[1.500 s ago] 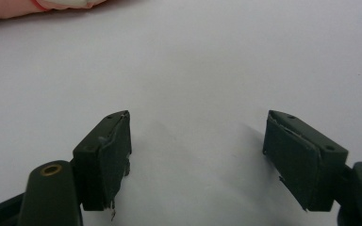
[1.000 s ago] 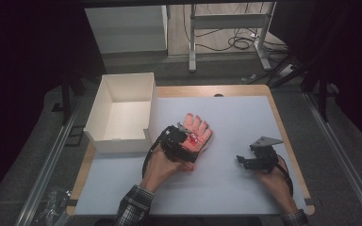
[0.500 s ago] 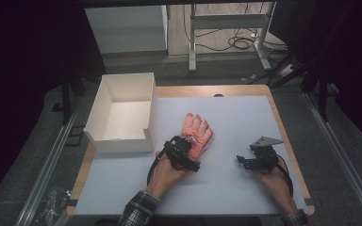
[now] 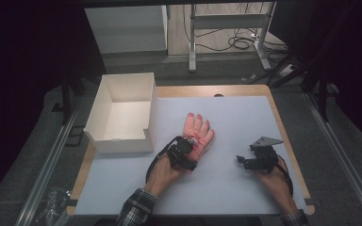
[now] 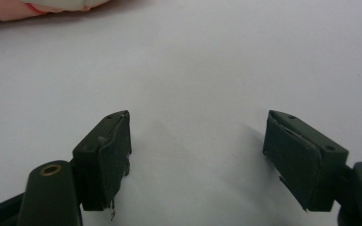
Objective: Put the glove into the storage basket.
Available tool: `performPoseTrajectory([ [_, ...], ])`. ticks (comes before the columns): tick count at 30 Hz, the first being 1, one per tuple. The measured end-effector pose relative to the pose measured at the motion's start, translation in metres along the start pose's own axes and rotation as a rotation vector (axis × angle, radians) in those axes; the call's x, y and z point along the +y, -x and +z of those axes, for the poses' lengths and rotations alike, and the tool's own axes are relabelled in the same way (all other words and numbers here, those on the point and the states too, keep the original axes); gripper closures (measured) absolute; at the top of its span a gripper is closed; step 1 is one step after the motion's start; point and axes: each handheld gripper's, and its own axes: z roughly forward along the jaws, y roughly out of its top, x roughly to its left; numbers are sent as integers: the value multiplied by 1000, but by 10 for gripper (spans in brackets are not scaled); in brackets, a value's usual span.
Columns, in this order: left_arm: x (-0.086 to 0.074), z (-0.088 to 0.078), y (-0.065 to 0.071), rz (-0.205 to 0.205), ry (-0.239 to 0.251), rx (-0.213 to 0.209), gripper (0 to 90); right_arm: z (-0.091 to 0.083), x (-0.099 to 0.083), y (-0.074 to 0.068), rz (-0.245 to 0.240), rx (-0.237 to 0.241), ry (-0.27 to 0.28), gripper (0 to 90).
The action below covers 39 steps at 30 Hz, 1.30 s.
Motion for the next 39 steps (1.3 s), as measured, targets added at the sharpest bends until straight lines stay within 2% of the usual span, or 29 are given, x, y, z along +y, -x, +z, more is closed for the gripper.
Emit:
performPoseTrajectory([
  [3, -1, -3, -5, -1, 13, -37, 398, 0, 0, 0, 0, 0, 0, 243],
  [6, -2, -6, -11, -20, 23, -79, 413, 0, 0, 0, 0, 0, 0, 243],
  [9, 0, -11, -14, -22, 31, -99, 418, 0, 0, 0, 0, 0, 0, 243],
  [16, 9, -23, -17, -14, 45, -82, 416, 0, 0, 0, 0, 0, 0, 243],
  [21, 18, -33, -21, 2, 33, -65, 412, 0, 0, 0, 0, 0, 0, 243],
  [31, 35, -57, -33, -10, 49, -45, 407, 0, 0, 0, 0, 1, 1, 243],
  [39, 47, -70, -40, -14, 54, -27, 405, 0, 0, 0, -3, 0, 1, 243],
])
